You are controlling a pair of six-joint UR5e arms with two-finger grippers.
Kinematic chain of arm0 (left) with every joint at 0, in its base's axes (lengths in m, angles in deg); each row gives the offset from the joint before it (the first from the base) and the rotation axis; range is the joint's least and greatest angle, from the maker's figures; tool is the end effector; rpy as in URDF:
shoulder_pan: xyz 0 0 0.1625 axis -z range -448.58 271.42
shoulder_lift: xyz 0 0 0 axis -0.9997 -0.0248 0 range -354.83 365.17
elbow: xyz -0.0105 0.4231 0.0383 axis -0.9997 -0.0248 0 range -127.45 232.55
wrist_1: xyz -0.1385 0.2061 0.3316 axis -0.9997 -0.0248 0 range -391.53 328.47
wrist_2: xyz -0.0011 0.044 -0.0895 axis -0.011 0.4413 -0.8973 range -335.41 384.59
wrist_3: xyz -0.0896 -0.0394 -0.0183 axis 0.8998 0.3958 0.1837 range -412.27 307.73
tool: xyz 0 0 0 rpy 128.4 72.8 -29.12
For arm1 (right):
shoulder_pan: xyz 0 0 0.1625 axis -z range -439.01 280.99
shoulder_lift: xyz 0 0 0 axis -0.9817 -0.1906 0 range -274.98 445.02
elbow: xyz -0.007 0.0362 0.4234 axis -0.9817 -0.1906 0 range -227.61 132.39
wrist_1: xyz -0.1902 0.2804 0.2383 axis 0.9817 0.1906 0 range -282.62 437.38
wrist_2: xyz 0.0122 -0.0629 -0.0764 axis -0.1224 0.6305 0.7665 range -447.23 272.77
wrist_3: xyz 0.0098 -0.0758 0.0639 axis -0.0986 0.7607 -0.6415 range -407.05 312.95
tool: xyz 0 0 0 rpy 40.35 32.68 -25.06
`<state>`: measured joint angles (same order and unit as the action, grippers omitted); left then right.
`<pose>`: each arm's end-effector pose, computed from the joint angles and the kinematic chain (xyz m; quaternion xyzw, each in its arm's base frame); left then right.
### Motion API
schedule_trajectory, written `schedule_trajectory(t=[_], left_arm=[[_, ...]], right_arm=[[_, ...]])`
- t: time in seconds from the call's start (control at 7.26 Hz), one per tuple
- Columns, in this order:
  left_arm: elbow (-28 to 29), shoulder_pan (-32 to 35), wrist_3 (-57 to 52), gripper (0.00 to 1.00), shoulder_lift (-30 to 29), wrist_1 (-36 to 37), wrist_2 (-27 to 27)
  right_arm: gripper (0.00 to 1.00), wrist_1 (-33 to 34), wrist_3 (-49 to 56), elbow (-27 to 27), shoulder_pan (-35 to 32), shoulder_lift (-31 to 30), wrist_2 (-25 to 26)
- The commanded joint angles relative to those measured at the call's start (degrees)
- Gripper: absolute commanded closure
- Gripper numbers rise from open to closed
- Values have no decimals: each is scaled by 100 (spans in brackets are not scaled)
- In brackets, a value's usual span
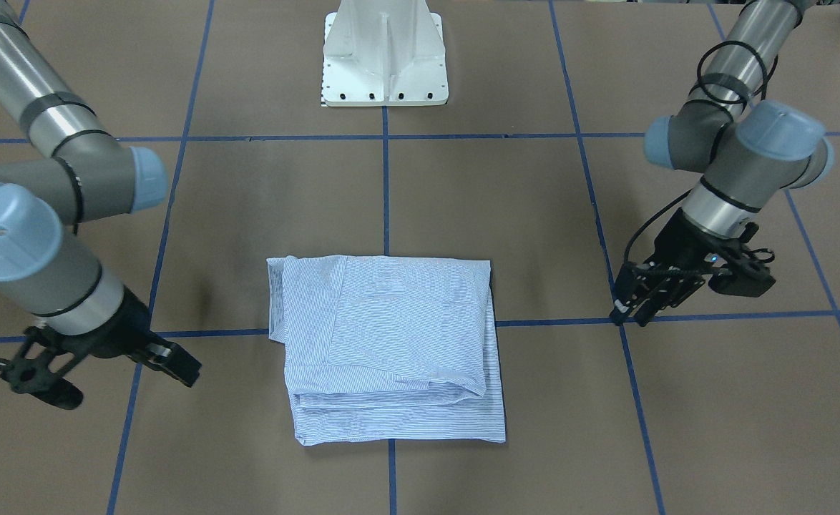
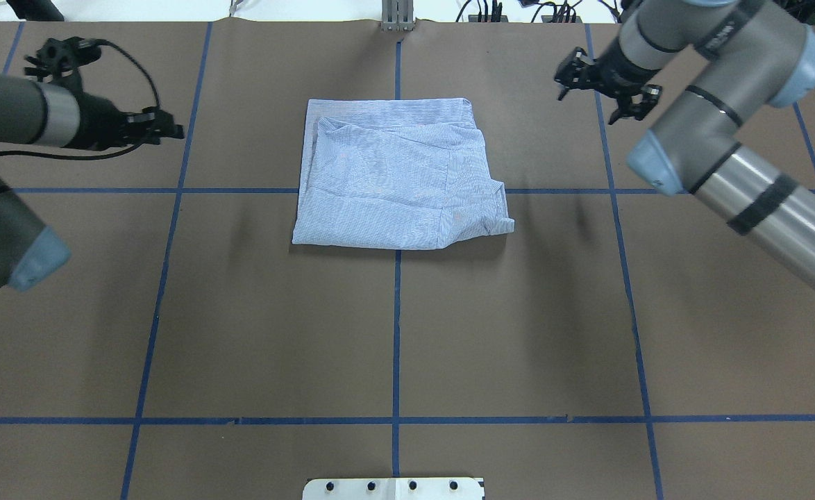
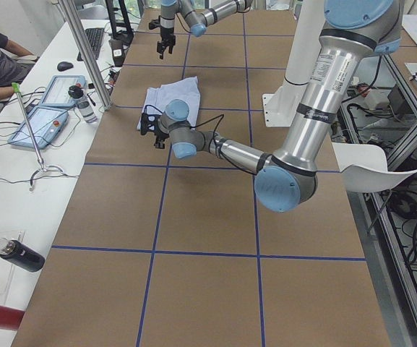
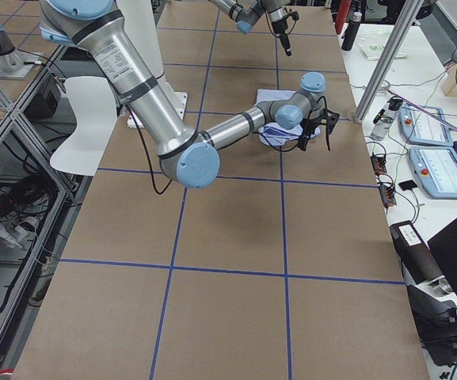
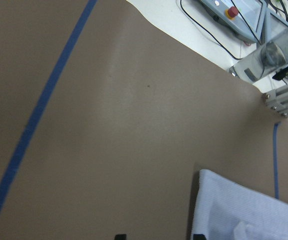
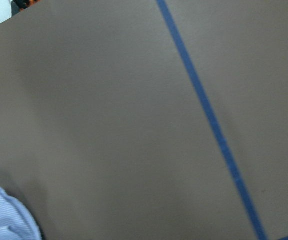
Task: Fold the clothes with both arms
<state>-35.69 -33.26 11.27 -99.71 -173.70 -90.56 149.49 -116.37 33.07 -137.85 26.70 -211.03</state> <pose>0.2749 -0.5573 0.4312 0.2061 0.5181 -0.0910 0.8251 -0.3036 -0.6525 0.3738 0.0008 -0.4275 0.1992 0.8818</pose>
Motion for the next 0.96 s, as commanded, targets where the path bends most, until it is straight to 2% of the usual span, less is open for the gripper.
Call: schedule_trajectory(t=[0.0,0.14,0.41,0.69,0.83], left_arm=[[-553,949,-2344,46,1263,14,-987],[-563,1433,-3251,46,1633,14,-1410],[-598,2173,-4485,45,2275,84,-1851],[-957,2762,-5695,43,2463,1369,-1906],[-1185,3235,-6408,41,2455,2255,-1897]], right_arm=[[0,83,2281,727,-670,-1281,-443],[0,440,3422,1053,-916,-1783,-470],[0,1616,5744,1642,-1470,-2541,-531],[0,1683,6009,2405,-1587,-3454,-540],[0,1692,6009,2522,-1604,-3684,-653]])
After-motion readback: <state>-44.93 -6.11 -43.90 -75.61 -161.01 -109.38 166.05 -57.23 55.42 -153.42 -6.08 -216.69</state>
